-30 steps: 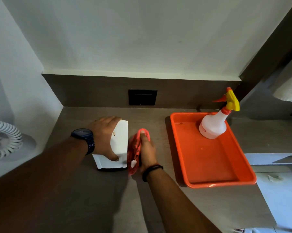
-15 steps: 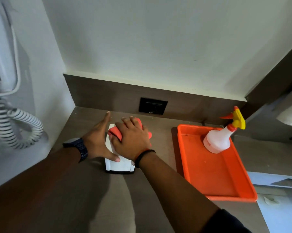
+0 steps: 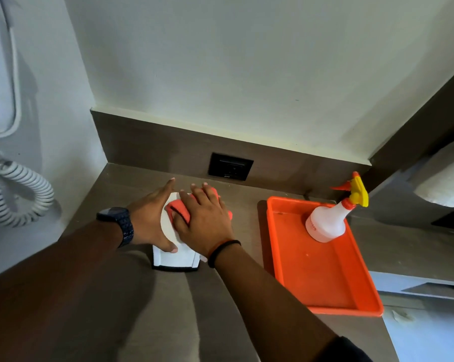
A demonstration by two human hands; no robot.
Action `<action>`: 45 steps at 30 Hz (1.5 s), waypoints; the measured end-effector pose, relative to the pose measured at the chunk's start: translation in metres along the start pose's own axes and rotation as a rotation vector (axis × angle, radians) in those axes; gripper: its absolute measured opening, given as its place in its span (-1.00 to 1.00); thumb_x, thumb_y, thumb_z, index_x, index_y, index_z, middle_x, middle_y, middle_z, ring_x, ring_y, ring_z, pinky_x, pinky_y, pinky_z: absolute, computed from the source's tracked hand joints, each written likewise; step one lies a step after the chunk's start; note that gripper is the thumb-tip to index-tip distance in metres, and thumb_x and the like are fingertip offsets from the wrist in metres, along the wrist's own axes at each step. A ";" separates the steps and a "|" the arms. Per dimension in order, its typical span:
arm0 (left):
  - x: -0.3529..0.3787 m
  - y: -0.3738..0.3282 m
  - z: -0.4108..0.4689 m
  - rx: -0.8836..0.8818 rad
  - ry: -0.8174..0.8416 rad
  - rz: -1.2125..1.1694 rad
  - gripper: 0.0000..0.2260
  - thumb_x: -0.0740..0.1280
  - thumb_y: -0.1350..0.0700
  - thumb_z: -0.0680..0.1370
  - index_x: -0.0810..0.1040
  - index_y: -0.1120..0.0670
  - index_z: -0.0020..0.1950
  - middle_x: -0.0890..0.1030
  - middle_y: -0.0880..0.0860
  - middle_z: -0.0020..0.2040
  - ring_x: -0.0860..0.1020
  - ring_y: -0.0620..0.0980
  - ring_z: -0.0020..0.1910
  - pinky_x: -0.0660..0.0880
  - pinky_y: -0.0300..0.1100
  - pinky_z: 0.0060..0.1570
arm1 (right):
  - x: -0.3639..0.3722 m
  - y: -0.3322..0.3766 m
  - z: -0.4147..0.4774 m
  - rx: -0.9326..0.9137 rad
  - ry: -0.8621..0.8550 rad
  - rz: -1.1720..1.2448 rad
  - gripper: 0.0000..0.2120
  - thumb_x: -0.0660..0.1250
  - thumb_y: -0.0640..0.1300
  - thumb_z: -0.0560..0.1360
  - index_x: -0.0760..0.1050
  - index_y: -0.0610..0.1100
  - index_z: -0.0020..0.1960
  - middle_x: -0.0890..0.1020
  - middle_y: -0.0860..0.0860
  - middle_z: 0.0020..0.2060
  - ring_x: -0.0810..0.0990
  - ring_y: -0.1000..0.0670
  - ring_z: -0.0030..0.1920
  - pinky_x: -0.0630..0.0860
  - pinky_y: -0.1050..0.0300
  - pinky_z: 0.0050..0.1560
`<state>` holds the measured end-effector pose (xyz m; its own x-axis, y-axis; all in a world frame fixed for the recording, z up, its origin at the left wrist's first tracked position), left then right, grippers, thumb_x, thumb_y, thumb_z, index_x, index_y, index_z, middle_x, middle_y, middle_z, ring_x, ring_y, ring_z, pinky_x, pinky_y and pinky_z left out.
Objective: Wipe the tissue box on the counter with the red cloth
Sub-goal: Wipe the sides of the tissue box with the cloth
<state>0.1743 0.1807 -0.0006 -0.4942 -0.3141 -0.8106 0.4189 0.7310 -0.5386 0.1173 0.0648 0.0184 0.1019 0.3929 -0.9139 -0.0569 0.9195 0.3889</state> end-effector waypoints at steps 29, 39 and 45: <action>-0.003 -0.001 -0.005 -0.037 -0.051 0.003 0.39 0.63 -0.20 0.02 -0.35 -0.02 0.48 0.04 0.09 0.56 0.17 0.09 0.48 0.26 -0.04 0.40 | 0.002 -0.005 -0.008 -0.165 -0.076 -0.044 -0.56 0.15 0.15 0.55 0.51 -0.03 0.31 0.59 -0.06 0.31 0.42 -0.15 0.40 0.44 -0.22 0.29; -0.003 0.014 -0.015 -0.153 -0.139 -0.096 0.38 0.63 -0.19 0.01 -0.31 -0.01 0.49 0.05 0.10 0.56 0.12 0.12 0.50 0.22 0.10 0.42 | 0.003 0.016 0.017 -0.170 -0.099 0.069 -0.77 0.32 0.02 0.50 0.62 -0.06 0.08 0.67 -0.03 0.05 0.47 -0.14 0.22 0.51 -0.10 -0.02; 0.004 -0.009 -0.026 -0.317 -0.339 -0.069 0.32 0.63 -0.19 0.03 -0.15 0.08 0.52 0.22 0.17 0.50 0.25 0.19 0.43 0.29 0.09 0.36 | 0.006 -0.035 -0.001 0.269 -0.197 0.598 -0.83 0.35 -0.11 0.41 0.61 -0.04 -0.02 0.69 -0.08 -0.07 0.62 -0.11 -0.06 0.60 -0.07 0.04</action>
<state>0.1483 0.1885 0.0074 -0.2139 -0.5098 -0.8333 0.1144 0.8341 -0.5397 0.1189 0.0354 -0.0008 0.3098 0.8056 -0.5049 0.0866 0.5049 0.8588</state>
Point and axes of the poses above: each hand's wrist, its own z-axis towards the middle knuckle, its own x-axis out of the palm, y = z × x, the point moved 6 cm from there along z, towards the middle knuckle
